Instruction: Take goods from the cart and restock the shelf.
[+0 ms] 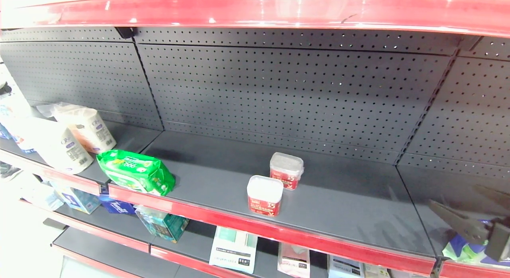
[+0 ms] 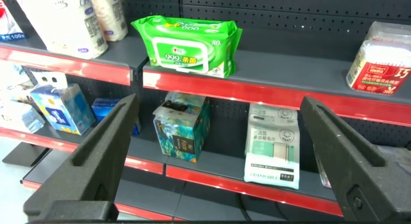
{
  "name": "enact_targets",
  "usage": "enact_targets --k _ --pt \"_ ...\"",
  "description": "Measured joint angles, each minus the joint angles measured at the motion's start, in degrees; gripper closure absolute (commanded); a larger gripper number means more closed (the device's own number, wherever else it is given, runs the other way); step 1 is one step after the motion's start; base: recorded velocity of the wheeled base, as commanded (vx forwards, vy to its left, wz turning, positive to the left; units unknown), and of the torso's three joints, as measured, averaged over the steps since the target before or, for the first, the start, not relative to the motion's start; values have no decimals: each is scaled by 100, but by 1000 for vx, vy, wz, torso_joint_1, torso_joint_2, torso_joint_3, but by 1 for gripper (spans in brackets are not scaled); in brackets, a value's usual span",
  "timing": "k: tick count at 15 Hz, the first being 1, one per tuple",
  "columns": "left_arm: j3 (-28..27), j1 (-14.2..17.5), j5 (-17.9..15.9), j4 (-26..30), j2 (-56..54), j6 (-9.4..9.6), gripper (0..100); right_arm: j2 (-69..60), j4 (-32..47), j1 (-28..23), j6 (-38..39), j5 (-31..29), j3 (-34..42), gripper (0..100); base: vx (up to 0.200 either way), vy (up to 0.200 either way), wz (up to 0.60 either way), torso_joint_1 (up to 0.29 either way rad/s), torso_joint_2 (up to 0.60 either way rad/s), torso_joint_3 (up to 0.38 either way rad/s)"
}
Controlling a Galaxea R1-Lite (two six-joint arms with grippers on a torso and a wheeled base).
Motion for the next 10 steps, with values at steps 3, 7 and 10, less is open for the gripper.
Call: enact_targets --k 3,7,10 --pt "0 0 0 0 0 0 0 -1453 165 -162 -77 89 761 0 0 0 0 0 0 0" --pt "0 0 -2 -2 0 7 0 -3532 1331 -206 -84 11 1241 0 0 0 0 0 0 0" --pt "0 0 -5 0 0 7 0 -4389 2341 -228 453 -401 1390 0 0 0 0 0 0 0"
